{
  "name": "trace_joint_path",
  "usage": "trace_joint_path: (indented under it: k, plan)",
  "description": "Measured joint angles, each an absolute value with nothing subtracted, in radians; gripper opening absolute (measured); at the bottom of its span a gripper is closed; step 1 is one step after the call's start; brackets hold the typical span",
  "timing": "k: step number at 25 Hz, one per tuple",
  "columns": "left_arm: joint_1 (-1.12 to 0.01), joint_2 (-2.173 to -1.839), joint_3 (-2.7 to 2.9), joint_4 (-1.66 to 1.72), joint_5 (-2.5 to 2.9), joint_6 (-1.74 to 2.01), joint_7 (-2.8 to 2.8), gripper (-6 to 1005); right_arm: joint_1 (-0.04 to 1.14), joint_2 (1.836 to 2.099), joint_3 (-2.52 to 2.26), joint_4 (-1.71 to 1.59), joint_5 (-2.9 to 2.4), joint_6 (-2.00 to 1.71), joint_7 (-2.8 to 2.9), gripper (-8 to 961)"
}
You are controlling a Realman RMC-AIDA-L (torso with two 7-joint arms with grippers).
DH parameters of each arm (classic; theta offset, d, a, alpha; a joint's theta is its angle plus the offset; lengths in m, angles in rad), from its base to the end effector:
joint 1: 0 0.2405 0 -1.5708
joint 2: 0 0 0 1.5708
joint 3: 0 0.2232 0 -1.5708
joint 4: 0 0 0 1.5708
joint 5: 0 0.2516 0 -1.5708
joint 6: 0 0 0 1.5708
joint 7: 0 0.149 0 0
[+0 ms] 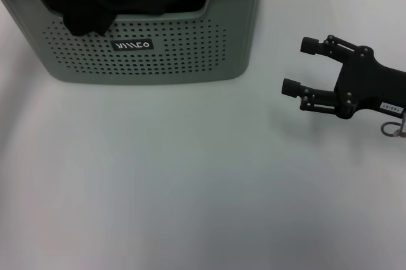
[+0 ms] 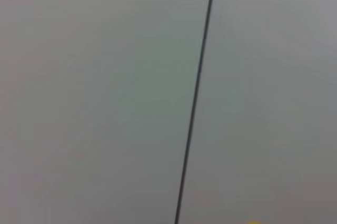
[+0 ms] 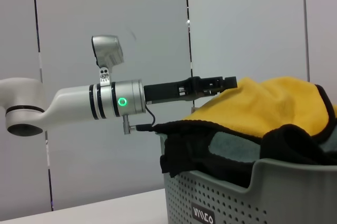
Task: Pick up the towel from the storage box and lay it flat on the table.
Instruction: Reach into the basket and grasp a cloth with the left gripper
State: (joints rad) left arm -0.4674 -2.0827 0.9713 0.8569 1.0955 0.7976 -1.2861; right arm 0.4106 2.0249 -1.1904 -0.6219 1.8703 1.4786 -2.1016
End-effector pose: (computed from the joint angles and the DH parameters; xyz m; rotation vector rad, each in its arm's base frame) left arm -0.2303 0.4543 0.1149 -1.7660 -0.6263 -0.9598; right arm 0.2245 0.3477 0.0043 -2.5452 0.2120 1.0370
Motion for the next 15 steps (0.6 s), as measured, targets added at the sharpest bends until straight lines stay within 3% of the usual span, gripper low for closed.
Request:
trace_joint_path:
  k: [4, 15]
  plan:
    - [-0.484, -2.080, 0.971, 0.826, 1.095, 0.788, -1.271, 538, 0.412, 2.025, -1.190, -0.621, 1.871, 1.479, -2.102, 872]
    - [-0.489, -2.079, 0.970, 0.800, 1.083, 0.787, -1.229, 551, 0.410, 2.025, -1.187, -0.621, 1.873, 1.480, -2.102, 871]
